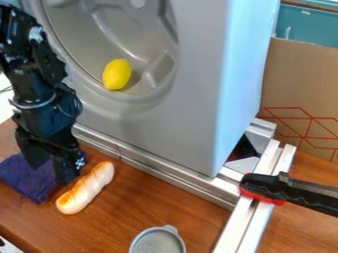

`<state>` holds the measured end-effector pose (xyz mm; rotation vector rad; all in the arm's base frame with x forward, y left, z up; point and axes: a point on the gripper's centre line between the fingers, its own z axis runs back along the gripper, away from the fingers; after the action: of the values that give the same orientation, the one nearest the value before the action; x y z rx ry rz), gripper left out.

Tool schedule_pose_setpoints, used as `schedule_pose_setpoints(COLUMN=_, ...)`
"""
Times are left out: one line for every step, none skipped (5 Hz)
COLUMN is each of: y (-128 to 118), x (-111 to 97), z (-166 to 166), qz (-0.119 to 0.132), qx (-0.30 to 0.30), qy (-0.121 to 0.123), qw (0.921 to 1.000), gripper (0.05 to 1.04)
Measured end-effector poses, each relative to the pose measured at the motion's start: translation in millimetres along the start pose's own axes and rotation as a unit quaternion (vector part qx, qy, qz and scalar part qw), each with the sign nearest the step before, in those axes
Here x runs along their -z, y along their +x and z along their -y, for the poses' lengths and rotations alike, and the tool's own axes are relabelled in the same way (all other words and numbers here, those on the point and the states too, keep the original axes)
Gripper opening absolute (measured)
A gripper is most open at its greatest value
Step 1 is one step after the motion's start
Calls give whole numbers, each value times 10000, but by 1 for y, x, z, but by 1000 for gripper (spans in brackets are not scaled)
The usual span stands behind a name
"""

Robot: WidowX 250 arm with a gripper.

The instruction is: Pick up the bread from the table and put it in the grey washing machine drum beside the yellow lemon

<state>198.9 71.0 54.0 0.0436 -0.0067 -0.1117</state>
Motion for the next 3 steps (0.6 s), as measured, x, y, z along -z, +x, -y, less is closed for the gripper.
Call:
schedule_pose_setpoints(y=4, x=19, z=1, qz=-49, qx=273, qy=-205, qw=9994, gripper=998)
schedule_pose_setpoints(y=12, x=29, z=-6, qz=-58, qx=299, qy=-237, qw=9993, gripper=998)
schedule_pose_setpoints(y=18, x=36, z=-9, qz=-11, qx=290, qy=-212, qw=9994, gripper=998)
